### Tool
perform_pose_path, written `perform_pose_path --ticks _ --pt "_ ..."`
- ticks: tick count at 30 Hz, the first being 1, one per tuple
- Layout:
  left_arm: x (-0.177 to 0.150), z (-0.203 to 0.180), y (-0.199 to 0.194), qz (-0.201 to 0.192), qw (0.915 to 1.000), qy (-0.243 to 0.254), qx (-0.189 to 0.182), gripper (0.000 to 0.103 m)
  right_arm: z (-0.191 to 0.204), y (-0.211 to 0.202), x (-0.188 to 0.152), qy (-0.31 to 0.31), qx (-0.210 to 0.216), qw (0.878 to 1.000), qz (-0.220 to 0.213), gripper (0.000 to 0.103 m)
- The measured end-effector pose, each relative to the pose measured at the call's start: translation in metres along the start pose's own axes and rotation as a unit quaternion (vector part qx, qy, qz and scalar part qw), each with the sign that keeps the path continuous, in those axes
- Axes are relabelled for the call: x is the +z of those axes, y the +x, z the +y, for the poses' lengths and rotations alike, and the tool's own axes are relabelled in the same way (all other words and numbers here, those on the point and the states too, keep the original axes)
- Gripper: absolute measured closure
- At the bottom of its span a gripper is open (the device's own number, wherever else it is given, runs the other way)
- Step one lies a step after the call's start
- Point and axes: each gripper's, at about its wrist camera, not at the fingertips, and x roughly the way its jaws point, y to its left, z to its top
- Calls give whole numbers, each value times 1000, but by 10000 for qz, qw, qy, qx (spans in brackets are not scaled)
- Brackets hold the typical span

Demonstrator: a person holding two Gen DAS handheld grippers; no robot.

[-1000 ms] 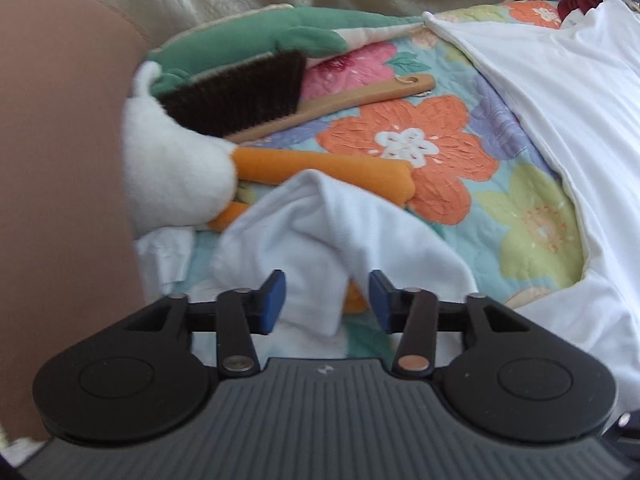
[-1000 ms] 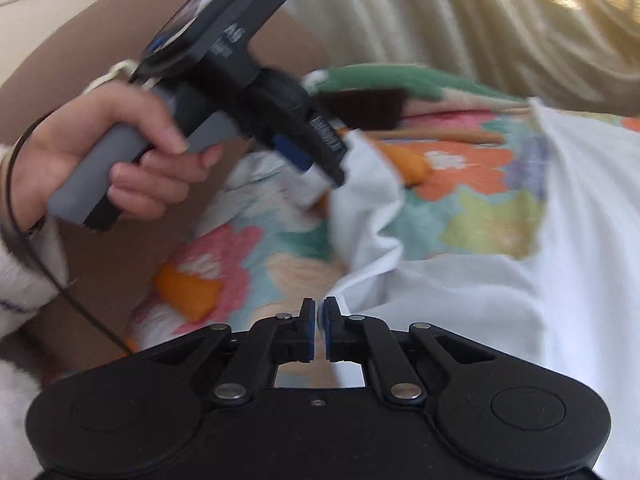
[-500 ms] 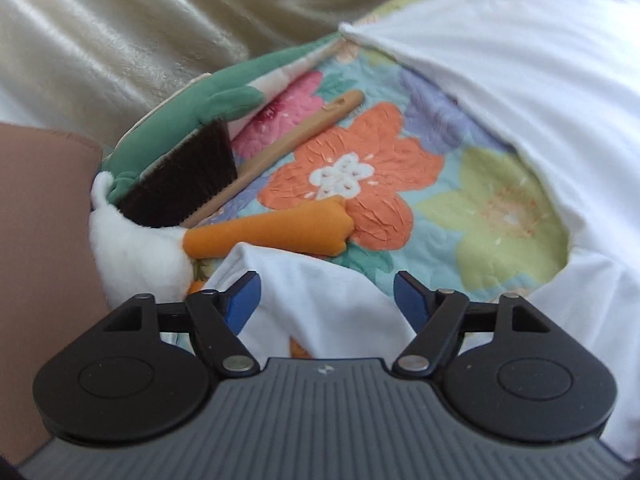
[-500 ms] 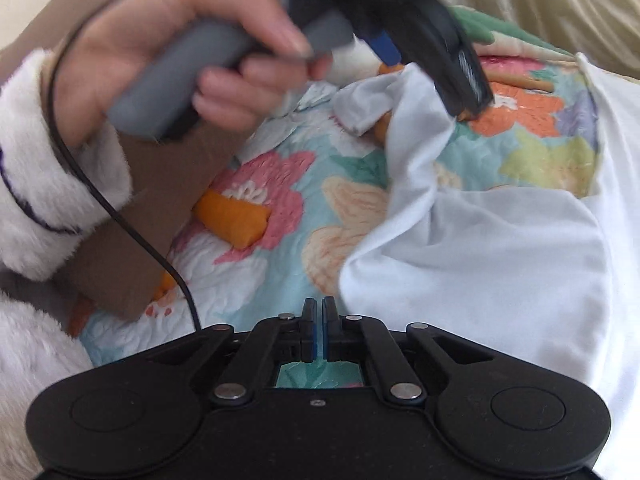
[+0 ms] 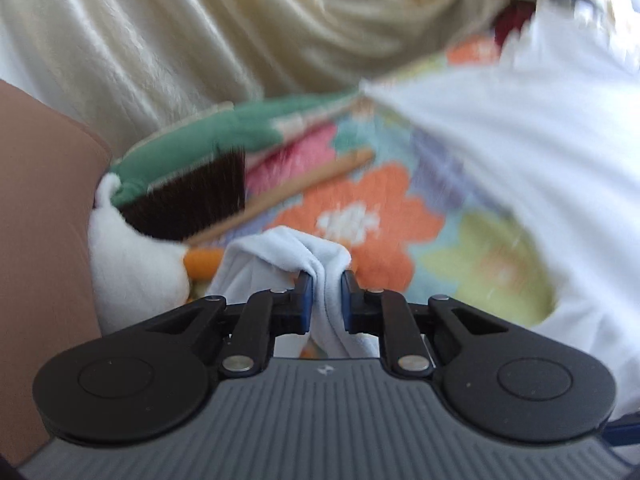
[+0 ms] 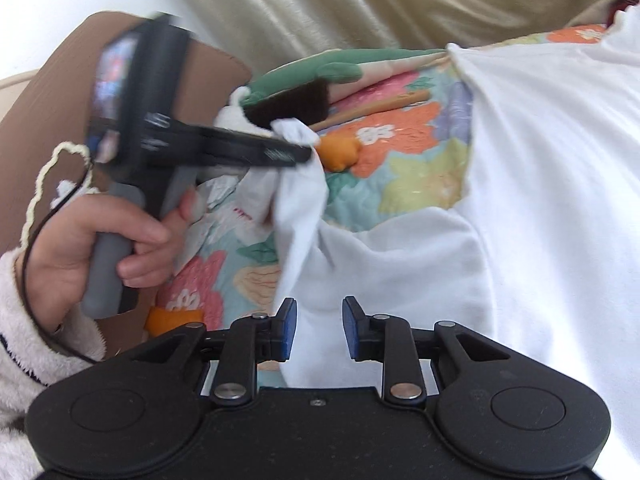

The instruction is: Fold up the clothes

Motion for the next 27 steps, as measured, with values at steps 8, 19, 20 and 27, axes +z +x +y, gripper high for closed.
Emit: perform_pose_path --ticks 8,19,20,27 --pt "-21 69 -45 -930 9589 -2223 -1496 83 -22 -12 0 799 277 9958 -360 68" --pt "-44 45 16 1097 9829 -1294 719 73 -25 1 -4 771 16 9970 -113 62" --pt "-38 39 6 741 9885 -1094 731 66 -25 6 -4 721 -42 9974 -48 62" --pt "-8 -11 -20 -362 9990 169 198 7 -25 33 -13 519 77 9962 698 61"
